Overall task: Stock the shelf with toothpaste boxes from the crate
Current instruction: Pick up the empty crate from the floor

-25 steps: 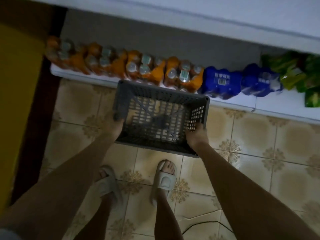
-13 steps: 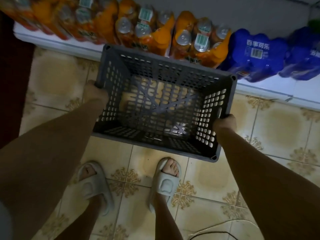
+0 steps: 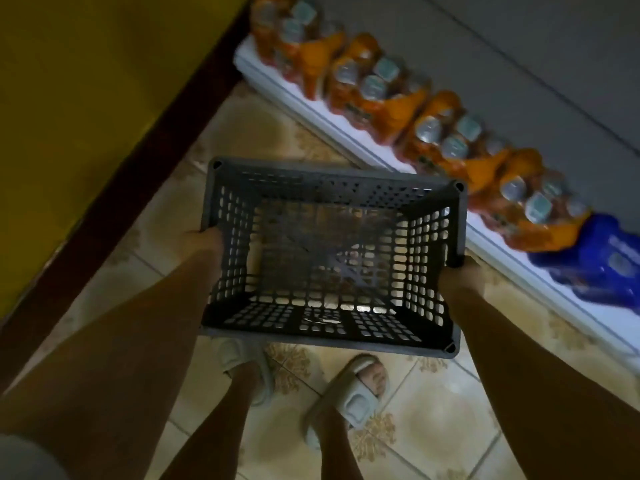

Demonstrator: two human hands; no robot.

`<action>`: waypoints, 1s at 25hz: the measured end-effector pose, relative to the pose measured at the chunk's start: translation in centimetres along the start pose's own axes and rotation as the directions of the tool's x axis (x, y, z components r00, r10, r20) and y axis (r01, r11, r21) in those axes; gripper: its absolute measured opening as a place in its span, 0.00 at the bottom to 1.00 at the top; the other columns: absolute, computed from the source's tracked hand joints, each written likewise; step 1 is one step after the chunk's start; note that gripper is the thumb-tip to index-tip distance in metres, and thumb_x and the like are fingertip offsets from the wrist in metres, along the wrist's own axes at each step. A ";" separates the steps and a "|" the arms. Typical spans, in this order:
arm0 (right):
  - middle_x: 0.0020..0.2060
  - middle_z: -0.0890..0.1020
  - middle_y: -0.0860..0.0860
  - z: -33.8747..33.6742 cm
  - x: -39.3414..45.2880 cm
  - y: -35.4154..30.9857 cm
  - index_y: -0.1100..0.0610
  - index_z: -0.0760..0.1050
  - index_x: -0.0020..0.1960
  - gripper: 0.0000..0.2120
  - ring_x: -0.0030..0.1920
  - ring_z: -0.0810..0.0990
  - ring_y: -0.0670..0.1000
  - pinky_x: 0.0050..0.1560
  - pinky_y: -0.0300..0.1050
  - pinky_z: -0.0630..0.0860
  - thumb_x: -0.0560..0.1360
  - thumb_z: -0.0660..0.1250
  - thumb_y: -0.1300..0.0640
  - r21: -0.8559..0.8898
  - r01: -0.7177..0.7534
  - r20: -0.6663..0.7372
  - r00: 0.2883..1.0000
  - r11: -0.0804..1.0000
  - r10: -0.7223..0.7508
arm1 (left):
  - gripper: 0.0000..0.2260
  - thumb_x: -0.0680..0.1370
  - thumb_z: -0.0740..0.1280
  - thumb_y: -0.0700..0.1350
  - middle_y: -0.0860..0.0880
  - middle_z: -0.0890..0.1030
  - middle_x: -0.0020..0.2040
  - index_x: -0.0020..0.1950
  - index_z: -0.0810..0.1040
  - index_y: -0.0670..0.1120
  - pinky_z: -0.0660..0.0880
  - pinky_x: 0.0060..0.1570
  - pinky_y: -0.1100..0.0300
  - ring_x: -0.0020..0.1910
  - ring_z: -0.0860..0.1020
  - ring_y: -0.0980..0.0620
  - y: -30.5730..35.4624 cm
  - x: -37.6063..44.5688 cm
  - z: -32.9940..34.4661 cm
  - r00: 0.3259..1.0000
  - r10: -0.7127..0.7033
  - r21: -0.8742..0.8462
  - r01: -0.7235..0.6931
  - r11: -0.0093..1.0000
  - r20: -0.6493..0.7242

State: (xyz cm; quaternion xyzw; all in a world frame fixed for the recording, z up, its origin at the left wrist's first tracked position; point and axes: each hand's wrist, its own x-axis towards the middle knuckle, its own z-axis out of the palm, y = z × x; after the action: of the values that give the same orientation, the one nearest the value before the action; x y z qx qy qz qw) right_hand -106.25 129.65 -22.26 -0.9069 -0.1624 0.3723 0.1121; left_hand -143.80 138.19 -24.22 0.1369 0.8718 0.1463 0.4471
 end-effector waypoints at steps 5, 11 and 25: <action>0.51 0.79 0.53 9.4 -3.5 -10.9 0.59 0.74 0.62 0.12 0.52 0.78 0.53 0.53 0.50 0.77 0.79 0.63 0.59 -0.142 0.270 0.156 0.956 0.952 -0.247 | 0.25 0.76 0.66 0.55 0.44 0.78 0.63 0.69 0.72 0.45 0.76 0.59 0.45 0.59 0.78 0.40 -4.3 5.9 -10.0 0.966 -0.215 -0.340 0.157 0.927 -0.141; 0.53 0.79 0.55 21.3 -7.2 -21.6 0.59 0.75 0.61 0.12 0.57 0.78 0.57 0.56 0.49 0.73 0.80 0.62 0.57 -0.278 0.514 0.335 0.843 0.811 -0.420 | 0.21 0.80 0.63 0.50 0.43 0.77 0.63 0.70 0.71 0.41 0.74 0.60 0.48 0.60 0.77 0.41 -8.3 9.8 -17.0 0.864 -0.454 -0.586 0.257 0.769 -0.217; 0.48 0.76 0.51 33.0 -11.4 -31.7 0.53 0.69 0.68 0.19 0.46 0.77 0.51 0.37 0.42 0.73 0.79 0.56 0.63 -0.068 0.633 0.519 0.683 0.771 -0.514 | 0.22 0.76 0.66 0.47 0.40 0.79 0.61 0.68 0.73 0.40 0.76 0.60 0.46 0.57 0.79 0.38 -11.6 15.4 -20.2 0.805 -0.574 -0.753 0.281 0.595 -0.153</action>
State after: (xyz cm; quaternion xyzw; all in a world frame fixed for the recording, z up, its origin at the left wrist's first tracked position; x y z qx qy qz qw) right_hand -144.05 157.30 -27.74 -0.6963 -0.5064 0.5039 0.0693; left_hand -170.26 130.53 -28.78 -0.2913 0.8250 0.3736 0.3081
